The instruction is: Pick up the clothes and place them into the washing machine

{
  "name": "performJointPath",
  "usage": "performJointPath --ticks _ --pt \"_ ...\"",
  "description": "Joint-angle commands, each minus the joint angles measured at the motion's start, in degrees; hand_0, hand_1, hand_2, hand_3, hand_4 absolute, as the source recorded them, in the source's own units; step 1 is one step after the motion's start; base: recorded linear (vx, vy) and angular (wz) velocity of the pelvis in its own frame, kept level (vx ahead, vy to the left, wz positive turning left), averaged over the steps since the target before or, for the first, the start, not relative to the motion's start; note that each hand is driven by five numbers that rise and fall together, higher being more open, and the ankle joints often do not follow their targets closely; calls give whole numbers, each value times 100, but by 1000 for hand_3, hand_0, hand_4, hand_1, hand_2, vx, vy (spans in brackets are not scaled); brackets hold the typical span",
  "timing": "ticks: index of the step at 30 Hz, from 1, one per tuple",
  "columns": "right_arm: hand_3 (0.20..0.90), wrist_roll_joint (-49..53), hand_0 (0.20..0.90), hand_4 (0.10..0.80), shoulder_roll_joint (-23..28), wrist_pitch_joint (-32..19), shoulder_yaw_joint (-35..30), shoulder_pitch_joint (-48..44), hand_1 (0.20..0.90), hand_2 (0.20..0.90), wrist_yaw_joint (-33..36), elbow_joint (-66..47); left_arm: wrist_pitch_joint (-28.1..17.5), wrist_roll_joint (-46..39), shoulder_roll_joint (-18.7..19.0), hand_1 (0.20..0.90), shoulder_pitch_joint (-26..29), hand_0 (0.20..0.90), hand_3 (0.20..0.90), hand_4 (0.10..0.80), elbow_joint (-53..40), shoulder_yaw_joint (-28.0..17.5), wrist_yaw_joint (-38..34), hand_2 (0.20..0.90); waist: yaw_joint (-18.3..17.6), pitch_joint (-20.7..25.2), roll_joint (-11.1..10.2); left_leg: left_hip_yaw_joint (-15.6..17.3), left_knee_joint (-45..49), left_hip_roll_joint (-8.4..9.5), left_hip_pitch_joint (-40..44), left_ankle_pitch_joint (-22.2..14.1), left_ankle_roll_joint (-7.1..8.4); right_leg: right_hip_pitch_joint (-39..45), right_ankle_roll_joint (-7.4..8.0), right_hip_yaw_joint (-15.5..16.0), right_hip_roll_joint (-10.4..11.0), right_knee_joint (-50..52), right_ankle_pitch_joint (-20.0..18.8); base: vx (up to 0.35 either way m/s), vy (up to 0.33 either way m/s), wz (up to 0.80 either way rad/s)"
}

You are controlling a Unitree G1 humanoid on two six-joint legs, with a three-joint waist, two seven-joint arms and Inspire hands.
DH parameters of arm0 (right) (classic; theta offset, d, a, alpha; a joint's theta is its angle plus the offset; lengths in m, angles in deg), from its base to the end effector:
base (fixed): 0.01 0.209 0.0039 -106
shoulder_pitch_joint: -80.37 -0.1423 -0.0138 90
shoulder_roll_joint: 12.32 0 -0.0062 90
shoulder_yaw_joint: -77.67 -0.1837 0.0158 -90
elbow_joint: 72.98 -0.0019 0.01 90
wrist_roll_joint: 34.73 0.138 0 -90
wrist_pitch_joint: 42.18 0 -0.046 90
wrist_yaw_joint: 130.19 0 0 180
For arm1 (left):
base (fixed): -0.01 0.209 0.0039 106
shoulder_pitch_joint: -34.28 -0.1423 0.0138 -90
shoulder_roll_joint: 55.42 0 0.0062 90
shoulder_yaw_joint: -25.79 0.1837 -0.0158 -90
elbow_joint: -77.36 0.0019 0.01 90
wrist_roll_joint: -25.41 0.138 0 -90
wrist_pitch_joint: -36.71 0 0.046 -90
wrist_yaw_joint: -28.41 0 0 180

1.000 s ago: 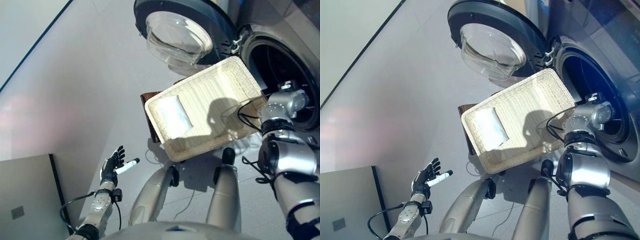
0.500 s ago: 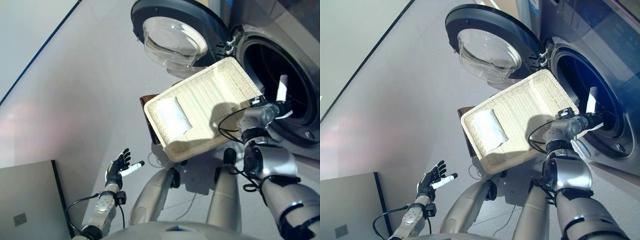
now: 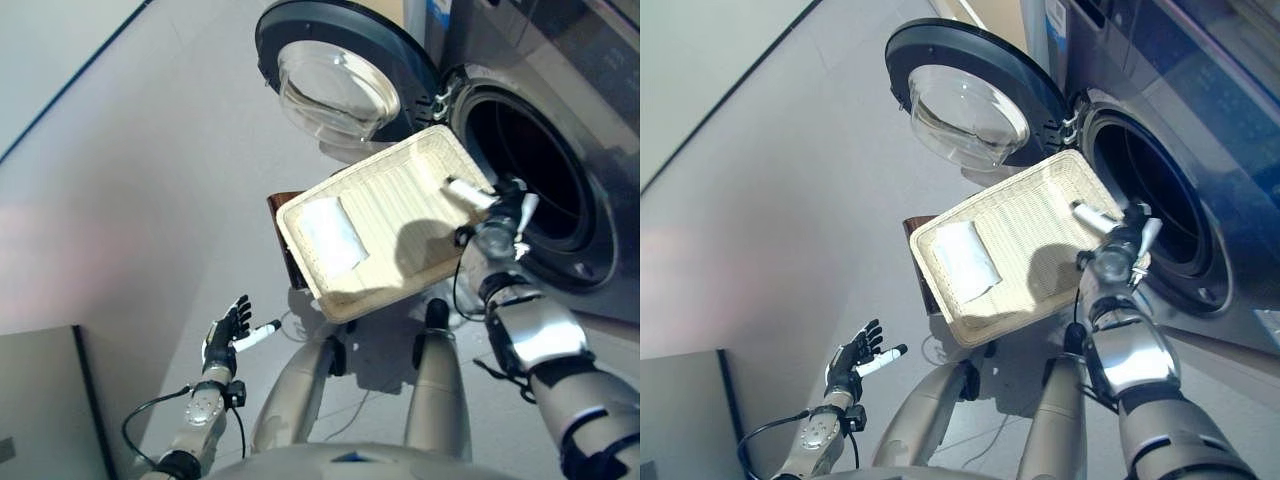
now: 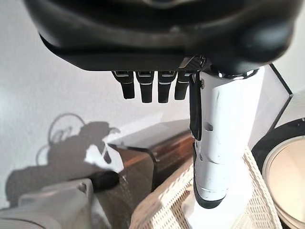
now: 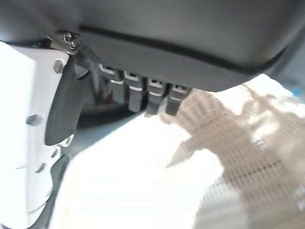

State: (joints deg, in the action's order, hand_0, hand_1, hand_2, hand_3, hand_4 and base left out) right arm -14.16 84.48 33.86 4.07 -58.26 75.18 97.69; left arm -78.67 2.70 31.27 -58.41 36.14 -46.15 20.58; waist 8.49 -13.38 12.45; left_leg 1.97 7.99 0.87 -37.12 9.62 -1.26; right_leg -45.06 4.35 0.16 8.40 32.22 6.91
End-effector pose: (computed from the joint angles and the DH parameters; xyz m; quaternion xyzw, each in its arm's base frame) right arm 0.3157 -0.2360 0.0543 -0.1550 0.1202 -0.2791 0.9400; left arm 0.1248 0.1835 -0.0828 -0.0012 0.2458 0.0640 0.9672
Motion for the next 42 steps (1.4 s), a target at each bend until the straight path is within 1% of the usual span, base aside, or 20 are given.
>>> performJointPath --ticks 1,2,4,5,6,7,10,11,13,15,16,17,21,22,25,26,30,36,39,42 --pt "900 -1050 900 800 189 -28 475 -230 900 900 308 -416 -264 19 400 900 43 900 900 800 135 -588 -308 900 87 -107 -200 -136 673 110 -280 -682 279 623 -154 253 13 -1364 -779 -36 -49 19" --pt "900 -1353 900 800 115 37 578 -193 900 900 397 -392 -296 50 428 900 61 900 900 800 110 -684 -362 900 106 -148 -269 -181 679 119 -309 -650 286 640 -157 326 22 -1361 -785 -41 -42 19" --pt "900 -1439 900 800 86 75 620 -192 900 900 421 -365 -314 57 442 900 50 900 900 800 51 -731 -380 900 122 -163 -303 -212 679 128 -320 -637 290 639 -161 359 25 -1359 -783 -35 -28 21" --pt "900 -1521 900 800 24 113 634 -170 900 900 446 -349 -347 68 471 900 -5 900 900 800 -246 -831 -412 900 168 -219 -374 -263 716 136 -365 -616 294 625 -167 430 32 -1312 -772 -36 -29 22" --pt "900 -1555 900 800 -3 119 662 -165 900 900 446 -345 -355 72 475 900 -24 900 900 800 -320 -869 -418 900 187 -238 -412 -279 741 145 -390 -616 292 622 -173 457 30 -1294 -758 -36 -29 16" --pt "900 -1555 900 800 -4 119 662 -165 900 900 446 -345 -354 73 475 900 -26 900 900 800 -322 -870 -419 900 185 -237 -412 -280 742 145 -391 -616 292 621 -173 458 31 -1293 -757 -30 -32 17" --pt "900 -1584 900 800 -129 136 716 -126 900 900 419 -301 -357 130 513 900 -32 900 900 800 -549 -944 -444 900 256 -300 -509 -360 876 160 -475 -631 286 609 -193 539 44 -1199 -713 10 -38 17" --pt "900 -1656 900 800 -241 155 791 -86 900 900 406 -285 -349 250 567 900 -16 900 900 800 -612 -986 -501 900 294 -336 -606 -447 1020 172 -466 -862 309 651 -161 560 59 -1049 -486 90 -42 19" --pt "900 -1699 900 800 -301 172 822 -91 900 900 418 -258 -335 271 585 900 -6 900 900 800 -645 -1018 -517 900 313 -355 -636 -479 1035 177 -469 -868 308 660 -166 597 66 -1028 -465 33 -30 21" --pt "900 -1696 900 800 -481 163 866 -66 900 900 419 -293 -326 328 639 900 48 900 900 800 -737 -1103 -574 900 406 -449 -759 -580 1140 182 -530 -874 315 677 -178 723 92 -947 -417 -29 -48 18" --pt "900 -1696 900 800 -483 162 866 -68 900 900 419 -292 -325 329 640 900 48 900 900 800 -738 -1105 -575 900 403 -450 -759 -583 1143 184 -531 -875 316 678 -178 726 93 -945 -414 -26 -69 25" --pt "900 -1681 900 800 -601 159 906 -55 900 900 430 -315 -311 388 694 900 73 900 900 800 -906 -1143 -602 900 466 -499 -826 -661 1180 193 -564 -874 320 682 -184 812 114 -893 -379 -16 -57 18" --pt "900 -1672 900 800 -764 144 937 -42 900 900 442 -331 -283 519 781 900 102 900 900 800 -1002 -1188 -650 900 561 -567 -921 -777 1241 226 -629 -868 324 693 -188 945 132 -822 -313 -4 -49 20" --pt "900 -1632 900 800 -823 131 951 -53 900 900 452 -340 -257 578 817 900 102 900 900 800 -1118 -1210 -667 900 623 -602 -971 -850 1261 247 -645 -863 327 719 -190 1023 143 -785 -277 16 -47 33" --pt "900 -1599 900 800 -903 122 948 -71 900 900 458 -336 -233 647 862 900 120 900 900 800 -1091 -1249 -704 900 681 -641 -1013 -918 1269 272 -655 -856 332 755 -192 1113 167 -751 -242 14 -33 33" --pt "900 -1575 900 800 -984 119 962 -103 900 900 461 -332 -205 677 884 900 146 900 900 800 -1062 -1276 -721 900 745 -667 -1062 -978 1274 297 -651 -859 329 791 -188 1191 184 -751 -234 22 -15 35" --pt "900 -1496 900 800 -1164 94 985 -209 900 900 491 -398 -166 749 971 900 111 900 900 800 -1100 -1340 -757 900 845 -719 -1122 -1032 1254 327 -649 -847 334 845 -175 1284 210 -773 -236 23 1 17" --pt "900 -1481 900 800 -1250 124 997 -310 900 900 515 -304 -148 848 1065 900 188 900 900 800 -1170 -1341 -821 900 984 -767 -1146 -1110 1280 399 -718 -838 339 859 -172 1443 289 -730 -196 30 4 16" --pt "900 -1551 900 800 -1260 220 998 -429 900 900 536 -141 -108 879 1094 900 236 900 900 800 -1273 -1364 -854 900 1075 -817 -1123 -1164 1296 444 -814 -823 345 817 -165 1518 340 -656 -159 15 0 21" --pt "900 -1790 900 800 -1153 475 1040 -594 900 900 591 187 -66 895 1101 900 308 900 900 800 -1385 -1390 -860 900 1196 -881 -1037 -1224 1318 523 -978 -784 353 674 -179 1602 409 -456 -58 -2 -7 16"
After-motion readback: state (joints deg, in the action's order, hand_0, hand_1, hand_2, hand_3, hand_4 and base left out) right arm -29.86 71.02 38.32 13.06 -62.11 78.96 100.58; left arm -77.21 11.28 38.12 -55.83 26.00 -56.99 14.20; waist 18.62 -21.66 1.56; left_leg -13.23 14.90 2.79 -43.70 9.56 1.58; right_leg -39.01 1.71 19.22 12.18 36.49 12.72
